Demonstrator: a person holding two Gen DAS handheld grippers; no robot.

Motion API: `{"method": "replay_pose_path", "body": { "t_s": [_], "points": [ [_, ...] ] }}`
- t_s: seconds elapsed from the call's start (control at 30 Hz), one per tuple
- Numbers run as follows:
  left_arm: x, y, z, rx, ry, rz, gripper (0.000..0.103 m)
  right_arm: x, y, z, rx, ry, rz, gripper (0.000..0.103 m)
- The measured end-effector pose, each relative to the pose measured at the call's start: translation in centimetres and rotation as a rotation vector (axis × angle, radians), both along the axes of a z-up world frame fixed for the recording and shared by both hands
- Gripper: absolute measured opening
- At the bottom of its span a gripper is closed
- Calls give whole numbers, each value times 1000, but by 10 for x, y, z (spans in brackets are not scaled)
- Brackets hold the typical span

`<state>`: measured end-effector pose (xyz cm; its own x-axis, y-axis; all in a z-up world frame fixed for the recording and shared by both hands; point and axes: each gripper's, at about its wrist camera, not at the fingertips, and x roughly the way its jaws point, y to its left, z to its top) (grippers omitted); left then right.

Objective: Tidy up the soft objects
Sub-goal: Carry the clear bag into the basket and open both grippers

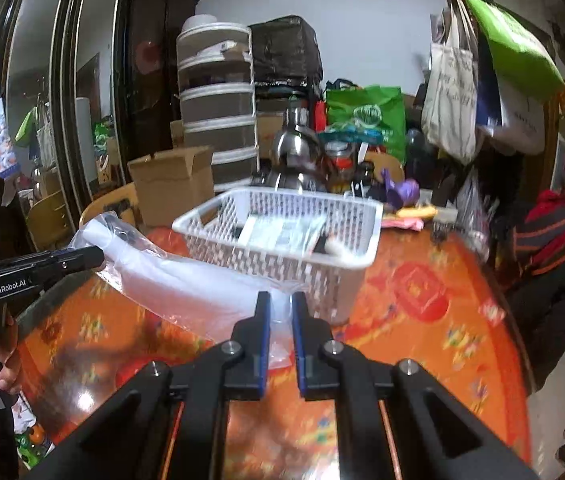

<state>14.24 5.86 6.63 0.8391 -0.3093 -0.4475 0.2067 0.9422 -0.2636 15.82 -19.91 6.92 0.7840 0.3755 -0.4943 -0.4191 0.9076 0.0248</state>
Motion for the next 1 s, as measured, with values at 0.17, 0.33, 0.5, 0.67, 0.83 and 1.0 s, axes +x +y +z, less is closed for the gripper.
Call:
{"method": "replay_pose_path", "body": {
  "t_s": [0.17, 0.33, 0.5, 0.67, 0.83, 1.0],
  "points": [
    [46, 3, 35, 1, 1, 18, 8, 35, 6, 34, -28, -32, -28, 9],
    [108, 7, 61, -4, 31, 37, 8, 88, 11, 57, -47, -25, -60, 9],
    [172, -3, 74, 61, 68, 73, 8, 145, 15, 64, -59, -1, -102, 9],
    [218, -10, 62, 100, 114, 94, 8, 195, 24, 49, -121, 21, -134, 9],
    [253, -12, 37, 122, 164, 118, 8, 231, 25, 22, -101, 71, -150, 9],
    [279, -7, 5, 140, 222, 145, 8, 246, 30, 2, -114, 104, -142, 9]
  ]
}}
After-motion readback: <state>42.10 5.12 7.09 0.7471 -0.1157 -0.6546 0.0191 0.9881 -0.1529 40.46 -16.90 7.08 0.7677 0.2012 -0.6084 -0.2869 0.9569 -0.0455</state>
